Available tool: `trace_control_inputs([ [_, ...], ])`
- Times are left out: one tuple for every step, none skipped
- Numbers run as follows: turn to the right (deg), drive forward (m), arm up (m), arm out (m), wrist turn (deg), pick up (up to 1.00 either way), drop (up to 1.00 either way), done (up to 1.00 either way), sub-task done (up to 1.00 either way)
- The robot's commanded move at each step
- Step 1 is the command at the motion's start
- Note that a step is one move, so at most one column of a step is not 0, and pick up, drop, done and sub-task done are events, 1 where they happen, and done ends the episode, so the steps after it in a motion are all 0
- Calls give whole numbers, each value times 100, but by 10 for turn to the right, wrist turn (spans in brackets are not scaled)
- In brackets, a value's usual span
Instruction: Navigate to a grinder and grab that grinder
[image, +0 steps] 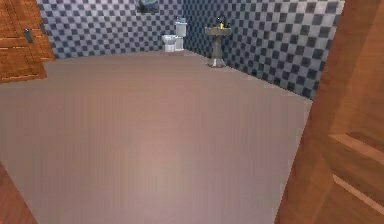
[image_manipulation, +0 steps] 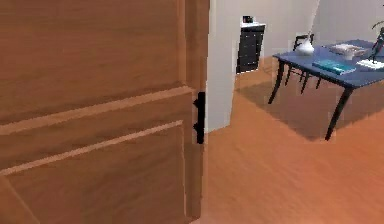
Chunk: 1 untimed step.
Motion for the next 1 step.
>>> trace_control_inputs([
  [0,70,0,0,0,0,0,0,0],
])
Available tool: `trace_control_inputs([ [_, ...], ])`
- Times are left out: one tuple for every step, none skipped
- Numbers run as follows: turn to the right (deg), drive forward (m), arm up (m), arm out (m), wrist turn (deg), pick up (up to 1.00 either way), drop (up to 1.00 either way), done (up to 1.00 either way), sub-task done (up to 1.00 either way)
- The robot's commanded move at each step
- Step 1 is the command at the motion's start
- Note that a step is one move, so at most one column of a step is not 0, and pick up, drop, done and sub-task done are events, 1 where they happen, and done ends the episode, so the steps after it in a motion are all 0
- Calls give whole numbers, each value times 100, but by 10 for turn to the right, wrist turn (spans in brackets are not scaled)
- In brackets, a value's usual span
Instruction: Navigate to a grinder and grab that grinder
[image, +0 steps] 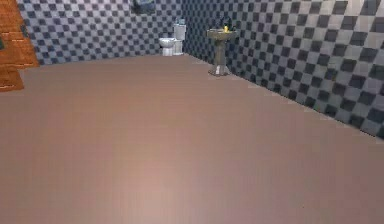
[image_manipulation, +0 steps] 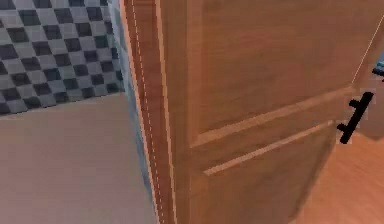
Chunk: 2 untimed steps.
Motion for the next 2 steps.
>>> trace_control_inputs([
  [-330,0,0,0,0,0,0,0,0],
  [0,100,0,0,0,0,0,0,0],
])
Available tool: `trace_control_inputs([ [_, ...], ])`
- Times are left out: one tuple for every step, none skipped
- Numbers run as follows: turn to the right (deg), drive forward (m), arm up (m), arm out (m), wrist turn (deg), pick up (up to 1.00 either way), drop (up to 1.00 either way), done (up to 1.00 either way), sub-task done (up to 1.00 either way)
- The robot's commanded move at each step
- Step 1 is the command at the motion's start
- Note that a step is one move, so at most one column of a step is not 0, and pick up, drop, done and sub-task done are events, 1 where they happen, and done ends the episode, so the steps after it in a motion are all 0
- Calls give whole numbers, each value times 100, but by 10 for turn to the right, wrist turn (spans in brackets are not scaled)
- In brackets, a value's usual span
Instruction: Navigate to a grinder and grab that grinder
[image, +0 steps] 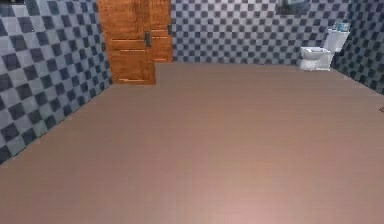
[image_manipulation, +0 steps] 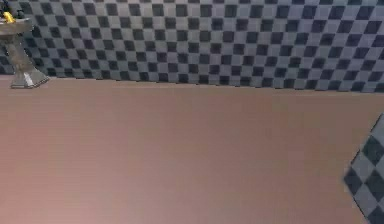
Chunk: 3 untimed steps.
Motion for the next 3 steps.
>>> trace_control_inputs([
  [0,100,0,0,0,0,0,0,0],
  [0,100,0,0,0,0,0,0,0],
  [0,100,0,0,0,0,0,0,0],
])
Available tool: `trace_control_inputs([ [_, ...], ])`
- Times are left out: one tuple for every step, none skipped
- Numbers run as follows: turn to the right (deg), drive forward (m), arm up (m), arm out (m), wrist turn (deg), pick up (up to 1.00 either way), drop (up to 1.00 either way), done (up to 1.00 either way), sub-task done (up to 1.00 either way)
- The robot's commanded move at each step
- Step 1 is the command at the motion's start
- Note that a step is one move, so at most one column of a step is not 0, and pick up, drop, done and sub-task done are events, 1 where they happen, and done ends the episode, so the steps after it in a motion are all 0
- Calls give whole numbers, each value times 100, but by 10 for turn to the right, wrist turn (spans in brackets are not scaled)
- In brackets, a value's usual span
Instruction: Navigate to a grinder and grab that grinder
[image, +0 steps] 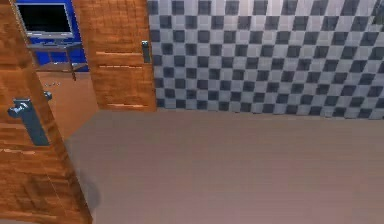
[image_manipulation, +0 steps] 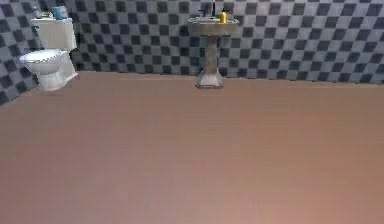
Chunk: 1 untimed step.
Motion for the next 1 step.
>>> trace_control_inputs([
  [-30,0,0,0,0,0,0,0,0],
])
